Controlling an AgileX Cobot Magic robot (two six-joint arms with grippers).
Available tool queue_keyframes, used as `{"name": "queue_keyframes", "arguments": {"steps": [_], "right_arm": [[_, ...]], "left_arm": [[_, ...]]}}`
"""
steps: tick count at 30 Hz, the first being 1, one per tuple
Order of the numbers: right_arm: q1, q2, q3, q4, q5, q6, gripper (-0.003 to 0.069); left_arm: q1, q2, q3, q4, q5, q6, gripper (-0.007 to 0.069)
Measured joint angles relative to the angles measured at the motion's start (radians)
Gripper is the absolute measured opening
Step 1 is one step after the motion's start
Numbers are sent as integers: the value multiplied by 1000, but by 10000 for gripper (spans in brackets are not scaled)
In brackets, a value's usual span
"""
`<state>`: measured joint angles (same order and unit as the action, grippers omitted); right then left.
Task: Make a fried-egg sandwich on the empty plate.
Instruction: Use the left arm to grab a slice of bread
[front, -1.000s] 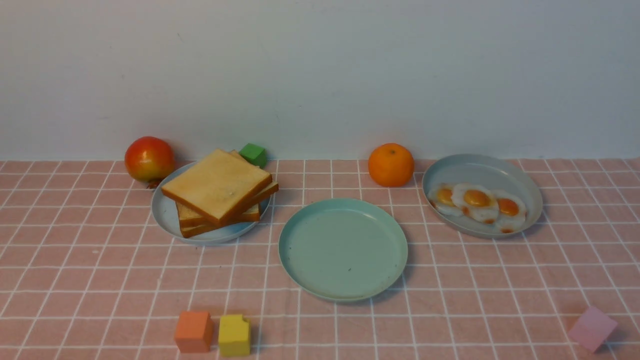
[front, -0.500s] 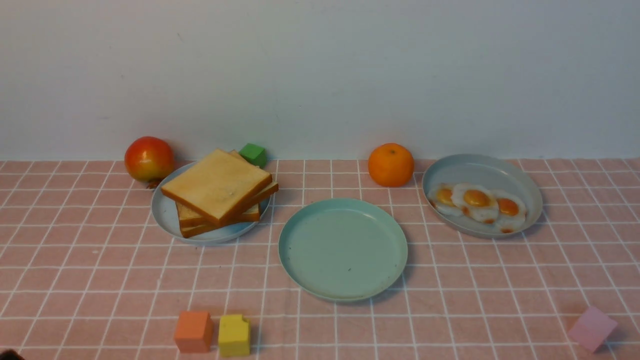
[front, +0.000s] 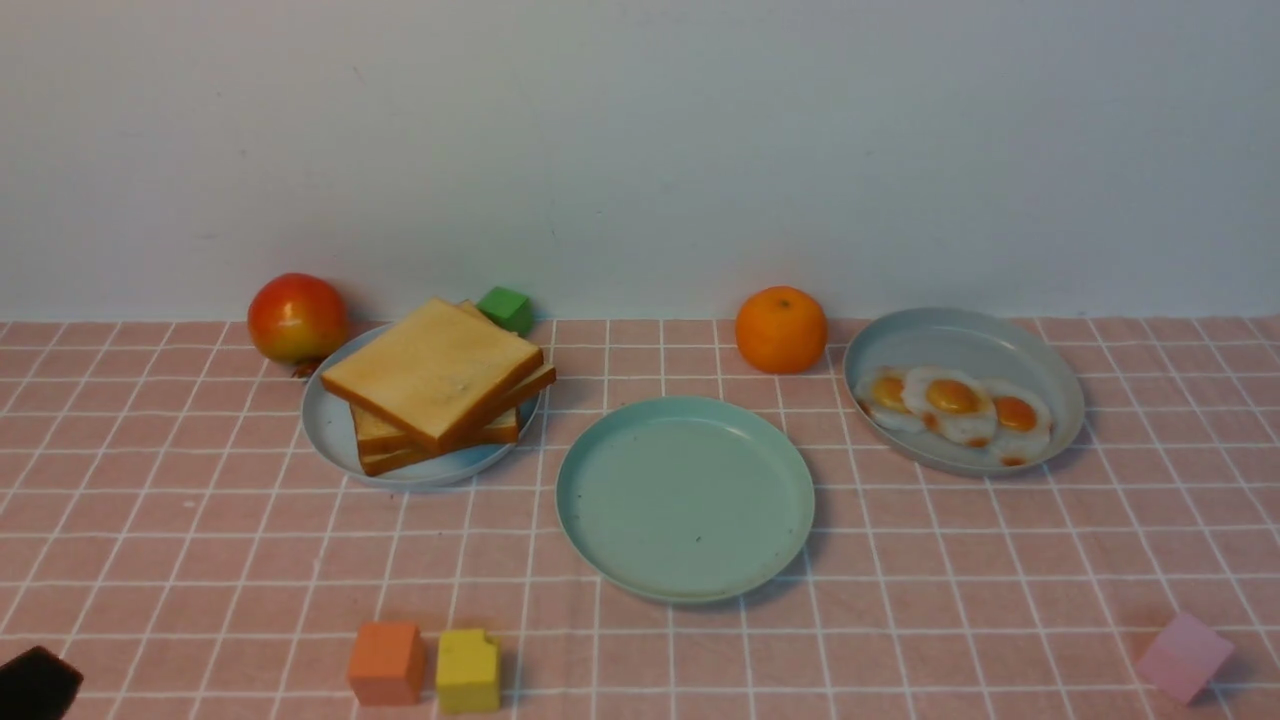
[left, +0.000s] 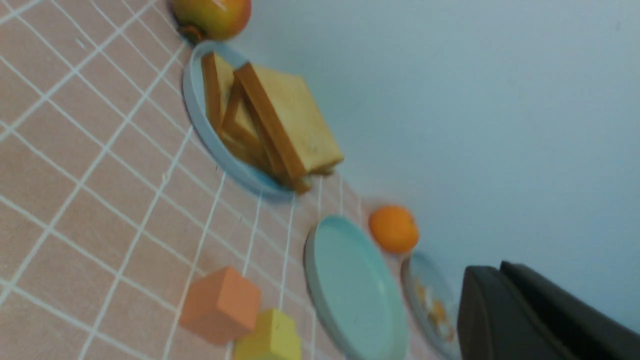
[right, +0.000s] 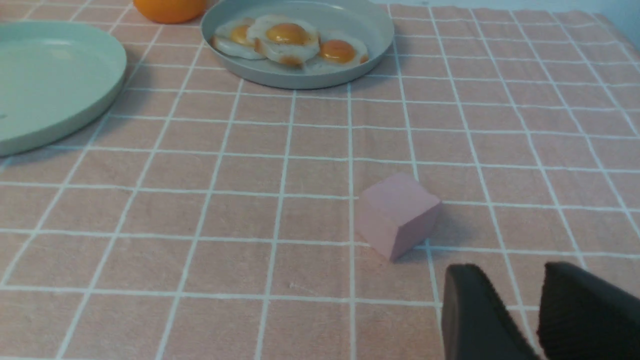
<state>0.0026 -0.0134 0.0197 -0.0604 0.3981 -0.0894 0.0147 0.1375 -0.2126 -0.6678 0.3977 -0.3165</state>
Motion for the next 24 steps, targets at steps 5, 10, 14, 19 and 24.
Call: {"name": "queue_keyframes", "arguments": {"steps": [5, 10, 14, 19, 24], "right_arm": [[0, 0, 8, 160, -63, 130, 239], [0, 0, 8, 448, -208, 351, 239], [0, 0, 8, 539, -291, 397, 239], [55, 32, -132, 543, -134, 353, 220], [161, 310, -603, 425, 385, 118, 111]], "left_arm": [[0, 282, -233, 14, 303, 279, 12], [0, 587, -470, 46, 558, 437, 12], [-61, 750, -564, 88, 554, 454, 12], [-230, 919, -659, 208, 512, 428, 12], [-328, 1156, -868, 363, 478, 316, 12]]}}
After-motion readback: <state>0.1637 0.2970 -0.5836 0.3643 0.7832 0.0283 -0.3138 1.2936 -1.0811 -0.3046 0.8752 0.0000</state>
